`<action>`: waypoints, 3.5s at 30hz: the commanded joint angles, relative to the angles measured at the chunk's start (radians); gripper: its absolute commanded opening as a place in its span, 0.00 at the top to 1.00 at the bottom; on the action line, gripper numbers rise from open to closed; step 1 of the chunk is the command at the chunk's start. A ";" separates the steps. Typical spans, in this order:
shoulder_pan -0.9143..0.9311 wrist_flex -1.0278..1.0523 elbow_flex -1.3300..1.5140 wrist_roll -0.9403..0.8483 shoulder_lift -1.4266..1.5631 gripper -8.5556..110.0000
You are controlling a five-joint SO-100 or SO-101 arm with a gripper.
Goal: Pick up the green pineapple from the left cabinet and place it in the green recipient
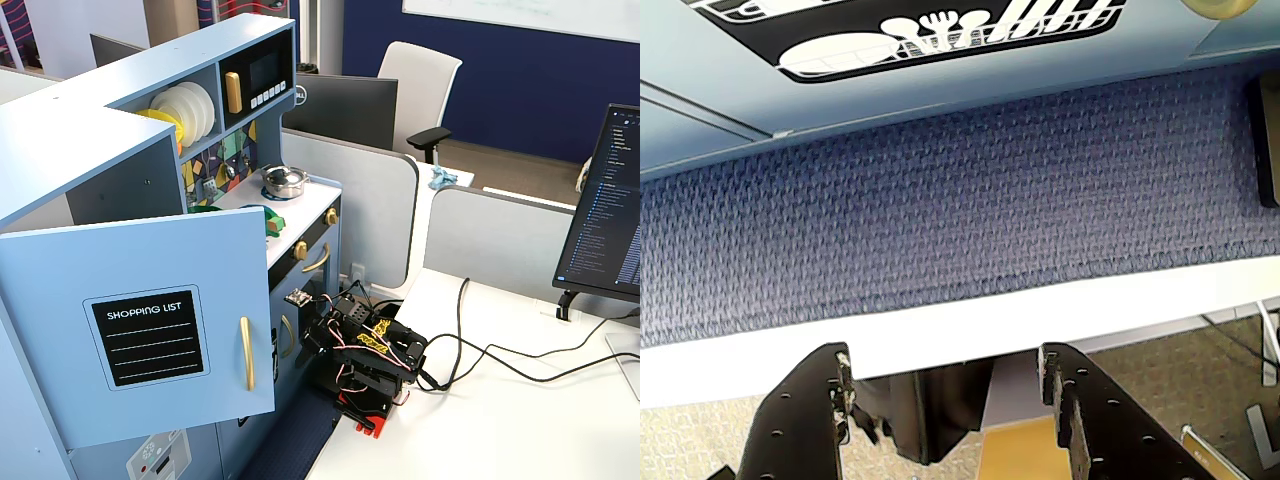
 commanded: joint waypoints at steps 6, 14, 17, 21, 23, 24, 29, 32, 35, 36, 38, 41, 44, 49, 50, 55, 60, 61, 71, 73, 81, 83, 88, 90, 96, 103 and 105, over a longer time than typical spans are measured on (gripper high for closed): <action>0.051 0.184 0.009 -0.006 -0.006 0.93; -0.057 0.094 -0.002 -0.028 -0.008 0.93; -0.166 -0.101 -0.063 -0.055 -0.015 0.93; -0.362 -0.477 -0.232 -0.052 -0.063 0.93; -0.469 -0.545 -0.354 -0.118 -0.110 0.93; -0.520 -0.558 -0.414 -0.137 -0.133 0.93; -0.655 -0.563 -0.649 -0.216 -0.264 0.92; -0.655 -0.580 -0.709 -0.216 -0.316 0.84; -0.632 -0.675 -0.723 -0.199 -0.377 0.76; -0.630 -0.739 -0.719 -0.178 -0.400 0.74; -0.630 -0.907 -0.703 -0.109 -0.456 0.70; -0.652 -1.161 -0.672 -0.097 -0.552 0.68; -0.703 -1.295 -0.676 -0.133 -0.641 0.67; -0.779 -1.422 -0.686 -0.186 -0.736 0.66; -0.792 -1.443 -0.684 -0.195 -0.750 0.66; -0.828 -1.503 -0.695 -0.225 -0.813 0.65; -0.815 -1.557 -0.738 -0.172 -0.900 0.60; -0.808 -1.578 -0.746 -0.138 -0.920 0.59; -0.762 -1.657 -0.830 -0.057 -1.088 0.58; -0.759 -1.666 -0.850 -0.066 -1.123 0.59; -0.749 -1.690 -0.950 -0.084 -1.252 0.59; -0.752 -1.701 -0.965 -0.097 -1.279 0.60; -0.750 -1.717 -1.015 -0.097 -1.344 0.60; -0.750 -1.717 -1.042 -0.098 -1.367 0.60; -0.756 -1.729 -1.134 -0.101 -1.448 0.61; -0.759 -1.732 -1.203 -0.098 -1.525 0.61; -0.758 -1.732 -1.224 -0.094 -1.545 0.62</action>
